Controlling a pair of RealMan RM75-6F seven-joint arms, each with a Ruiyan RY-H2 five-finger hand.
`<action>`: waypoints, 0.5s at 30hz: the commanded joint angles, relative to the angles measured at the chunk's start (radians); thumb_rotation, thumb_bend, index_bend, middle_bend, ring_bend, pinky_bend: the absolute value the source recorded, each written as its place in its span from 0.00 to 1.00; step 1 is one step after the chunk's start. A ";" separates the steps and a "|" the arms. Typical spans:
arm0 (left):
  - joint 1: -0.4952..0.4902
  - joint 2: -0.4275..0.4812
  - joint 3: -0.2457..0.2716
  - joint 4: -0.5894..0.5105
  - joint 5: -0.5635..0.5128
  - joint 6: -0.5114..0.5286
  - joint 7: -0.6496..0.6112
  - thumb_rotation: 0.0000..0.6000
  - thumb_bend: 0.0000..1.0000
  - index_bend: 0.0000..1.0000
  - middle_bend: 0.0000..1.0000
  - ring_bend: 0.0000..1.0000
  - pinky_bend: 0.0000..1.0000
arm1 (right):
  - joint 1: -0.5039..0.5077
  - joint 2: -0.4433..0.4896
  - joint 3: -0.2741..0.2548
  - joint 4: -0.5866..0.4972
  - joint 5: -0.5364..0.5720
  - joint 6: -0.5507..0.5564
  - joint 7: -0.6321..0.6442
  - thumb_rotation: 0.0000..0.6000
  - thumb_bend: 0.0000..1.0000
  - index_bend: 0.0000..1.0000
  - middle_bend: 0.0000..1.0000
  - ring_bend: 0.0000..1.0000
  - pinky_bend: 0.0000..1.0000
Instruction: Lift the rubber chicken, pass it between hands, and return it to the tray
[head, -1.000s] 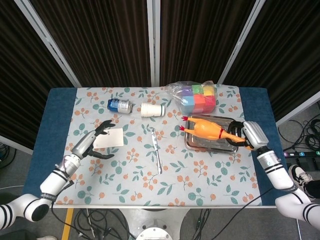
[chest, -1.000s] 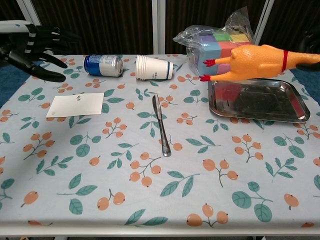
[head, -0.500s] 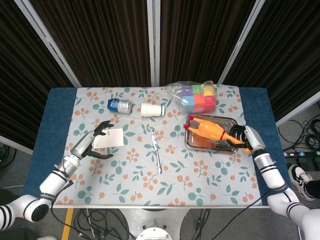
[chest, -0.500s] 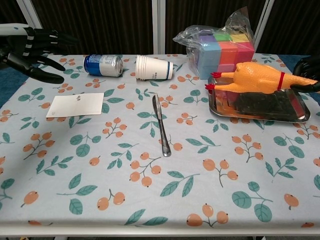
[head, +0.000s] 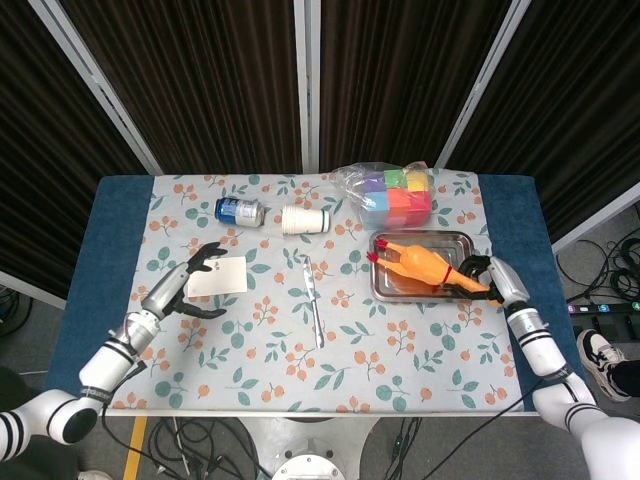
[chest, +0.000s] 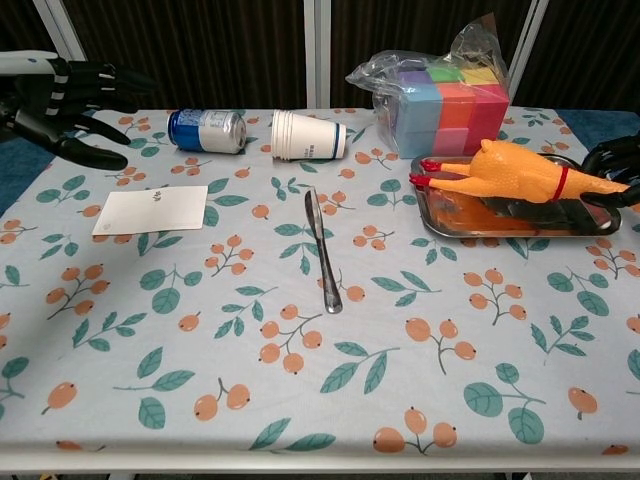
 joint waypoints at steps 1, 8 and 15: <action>0.001 -0.001 -0.001 0.001 0.002 0.001 0.000 1.00 0.15 0.18 0.11 0.09 0.20 | 0.001 0.011 -0.003 -0.007 -0.006 -0.002 -0.025 1.00 0.00 0.00 0.15 0.07 0.21; 0.007 -0.001 -0.001 0.006 0.012 0.009 0.007 1.00 0.15 0.18 0.11 0.09 0.20 | 0.001 0.063 -0.005 -0.071 -0.016 0.009 -0.125 1.00 0.00 0.00 0.05 0.00 0.09; 0.024 0.010 0.001 0.013 0.014 0.031 0.025 1.00 0.15 0.18 0.11 0.09 0.20 | -0.015 0.155 0.015 -0.197 -0.016 0.096 -0.342 1.00 0.00 0.00 0.03 0.00 0.06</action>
